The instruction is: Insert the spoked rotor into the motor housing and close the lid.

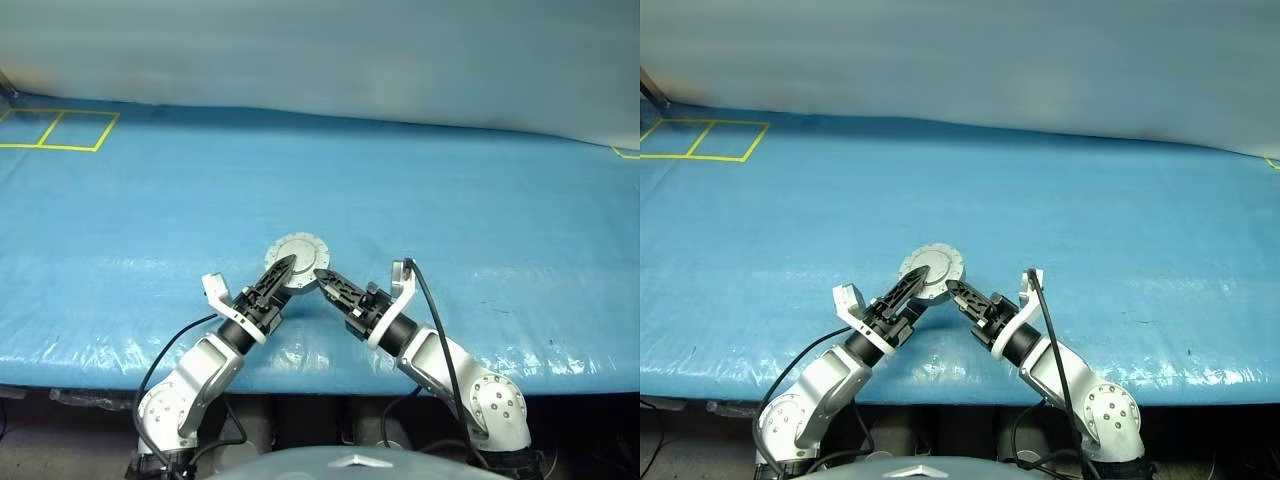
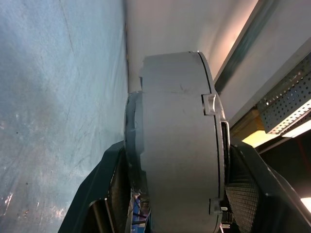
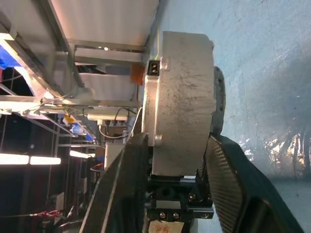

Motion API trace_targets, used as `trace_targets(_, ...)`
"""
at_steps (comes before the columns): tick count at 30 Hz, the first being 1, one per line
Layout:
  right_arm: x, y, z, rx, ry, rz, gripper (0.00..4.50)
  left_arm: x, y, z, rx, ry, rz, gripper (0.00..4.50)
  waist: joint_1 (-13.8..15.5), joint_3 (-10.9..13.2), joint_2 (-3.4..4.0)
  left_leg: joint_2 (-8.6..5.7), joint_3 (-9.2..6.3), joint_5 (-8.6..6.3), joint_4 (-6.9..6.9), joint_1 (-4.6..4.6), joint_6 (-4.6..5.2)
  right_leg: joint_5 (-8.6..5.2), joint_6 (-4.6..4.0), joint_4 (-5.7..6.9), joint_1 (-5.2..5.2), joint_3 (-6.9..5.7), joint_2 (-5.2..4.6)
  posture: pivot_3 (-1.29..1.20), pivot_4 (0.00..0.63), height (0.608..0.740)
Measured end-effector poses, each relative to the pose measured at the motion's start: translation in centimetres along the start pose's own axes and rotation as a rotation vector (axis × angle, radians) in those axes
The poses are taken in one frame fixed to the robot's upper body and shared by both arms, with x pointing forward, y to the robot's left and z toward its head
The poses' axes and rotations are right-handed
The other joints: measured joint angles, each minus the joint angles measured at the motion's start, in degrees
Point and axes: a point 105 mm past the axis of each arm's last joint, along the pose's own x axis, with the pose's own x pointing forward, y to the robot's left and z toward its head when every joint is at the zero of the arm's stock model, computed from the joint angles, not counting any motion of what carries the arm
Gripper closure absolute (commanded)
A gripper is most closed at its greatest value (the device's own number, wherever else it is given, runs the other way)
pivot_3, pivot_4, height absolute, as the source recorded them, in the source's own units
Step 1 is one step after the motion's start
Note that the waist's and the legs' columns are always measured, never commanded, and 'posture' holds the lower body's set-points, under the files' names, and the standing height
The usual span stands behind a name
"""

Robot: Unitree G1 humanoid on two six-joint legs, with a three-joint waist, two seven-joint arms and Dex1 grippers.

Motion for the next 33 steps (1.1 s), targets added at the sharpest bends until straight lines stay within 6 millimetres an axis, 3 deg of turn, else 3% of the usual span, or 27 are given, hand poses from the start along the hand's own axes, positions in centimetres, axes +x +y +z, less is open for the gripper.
trace_targets(5,-0.9,-0.5,-0.2,0.015,-0.008,0.039,0.12,0.5,0.0,1.2,0.047,-0.039,0.039,2.09,0.13,0.00,0.00,0.01,-0.02,0.00,0.12,0.00,0.01,0.02,0.02,0.02,0.04,-0.01,0.00,0.00,0.150,0.740)
trace_targets(6,-1.0,-0.8,-0.1,0.006,-0.017,0.026,0.03,0.7,-0.2,1.6,0.063,-0.048,0.040,2.09,0.15,0.00,0.00,0.01,-0.02,0.00,0.16,-0.01,0.01,0.04,0.04,0.02,0.04,-0.02,0.00,0.00,0.150,0.740)
trace_targets(10,-1.6,-3.0,1.1,-0.246,-0.058,-0.141,0.00,2.3,-1.2,4.7,0.182,-0.102,0.062,2.09,0.31,0.02,0.03,0.00,-0.03,-0.02,0.52,-0.10,0.06,0.11,0.10,0.13,0.06,-0.05,0.02,0.00,0.150,0.740)
trace_targets(15,-1.3,-3.7,2.7,-0.930,-0.036,-0.299,0.00,5.0,-0.9,9.1,0.318,-0.171,0.154,2.09,0.32,0.02,0.04,-0.10,0.04,0.05,0.63,-0.10,0.13,0.22,0.17,0.22,0.06,-0.02,0.02,0.00,0.150,0.740)
trace_targets(20,-1.7,-4.6,3.3,-1.333,-0.102,-0.392,0.00,8.5,0.4,12.7,0.383,-0.191,0.277,2.09,1.46,0.07,-0.06,-0.47,-0.08,0.22,0.60,-0.28,-0.15,0.24,0.27,0.21,-0.01,-0.07,0.06,0.00,0.150,0.740)
trace_targets(24,-2.4,-5.1,4.0,-1.487,-0.199,-0.459,0.00,11.6,-0.3,14.3,0.419,-0.199,0.285,2.09,1.59,0.13,-0.14,-0.51,-0.05,0.19,0.60,-0.38,-0.10,0.25,0.51,-0.06,0.01,-0.08,0.03,0.00,0.150,0.740)
trace_targets(28,-2.4,-5.2,3.7,-1.499,-0.257,-0.477,0.00,14.1,-0.9,14.7,0.455,-0.202,0.305,2.09,1.30,0.17,-0.21,-0.51,-0.01,0.16,0.57,-0.41,-0.05,0.44,0.79,-0.20,0.03,-0.07,0.02,0.00,0.150,0.740)
trace_targets(33,-2.5,-5.5,3.9,-1.470,-0.300,-0.519,0.00,14.7,0.4,14.8,0.448,-0.233,0.384,2.09,0.90,0.24,-0.24,-0.47,-0.01,0.16,0.49,-0.39,-0.07,0.42,0.80,-0.20,0.01,-0.08,0.02,0.00,0.150,0.740)
